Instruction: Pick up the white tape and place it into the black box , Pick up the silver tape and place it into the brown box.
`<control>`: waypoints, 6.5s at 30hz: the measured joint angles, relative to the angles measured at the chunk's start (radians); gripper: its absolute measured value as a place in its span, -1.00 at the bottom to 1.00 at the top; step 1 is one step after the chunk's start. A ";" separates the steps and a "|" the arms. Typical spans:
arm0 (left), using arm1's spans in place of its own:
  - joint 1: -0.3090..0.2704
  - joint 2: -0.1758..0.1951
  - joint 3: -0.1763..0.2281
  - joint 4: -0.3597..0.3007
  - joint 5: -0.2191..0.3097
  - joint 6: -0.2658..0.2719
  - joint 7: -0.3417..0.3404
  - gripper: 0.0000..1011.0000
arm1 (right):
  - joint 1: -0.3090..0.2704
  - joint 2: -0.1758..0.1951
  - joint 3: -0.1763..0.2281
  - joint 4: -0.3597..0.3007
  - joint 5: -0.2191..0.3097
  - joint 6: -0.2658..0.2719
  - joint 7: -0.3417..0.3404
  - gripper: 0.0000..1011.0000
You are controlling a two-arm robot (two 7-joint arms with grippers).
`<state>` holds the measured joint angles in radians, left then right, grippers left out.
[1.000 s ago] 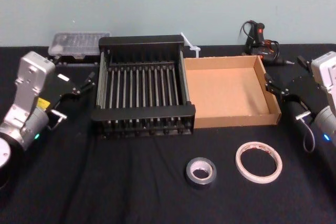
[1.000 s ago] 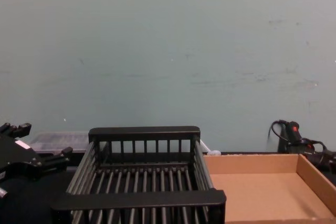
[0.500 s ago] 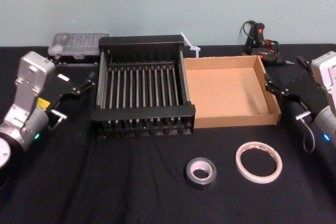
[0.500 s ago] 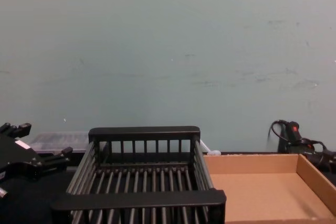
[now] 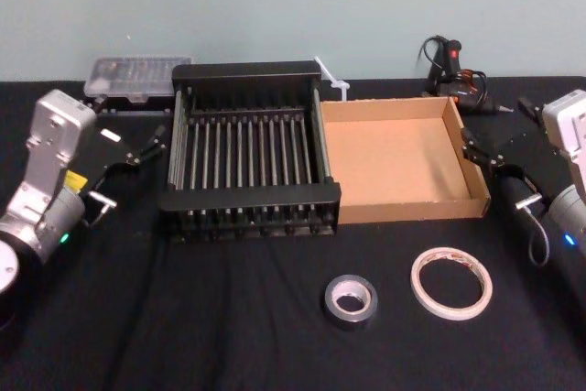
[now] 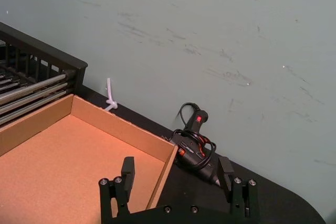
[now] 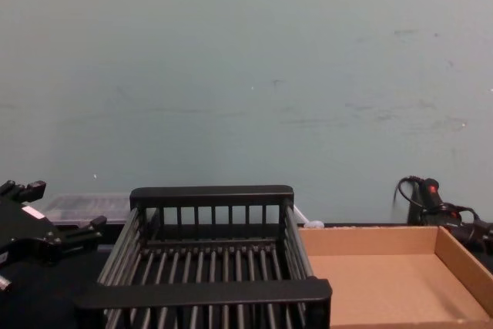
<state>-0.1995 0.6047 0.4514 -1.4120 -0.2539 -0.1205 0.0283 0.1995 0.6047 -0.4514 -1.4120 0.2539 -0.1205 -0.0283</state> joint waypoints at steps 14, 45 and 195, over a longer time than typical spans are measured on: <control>0.000 0.000 0.000 0.000 0.000 0.000 0.000 0.98 | -0.016 0.008 0.027 -0.024 0.012 0.008 0.037 0.98; 0.000 0.000 0.000 0.000 0.000 0.000 0.000 0.98 | -0.279 0.164 0.189 -0.302 0.192 0.187 0.253 0.98; 0.000 0.000 0.000 0.000 0.000 0.000 0.000 0.98 | -0.265 0.063 0.185 -0.224 0.116 0.414 0.445 -0.85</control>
<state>-0.1995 0.6047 0.4514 -1.4120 -0.2539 -0.1205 0.0283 -0.0654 0.6681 -0.2663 -1.6360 0.3695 0.2937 0.4163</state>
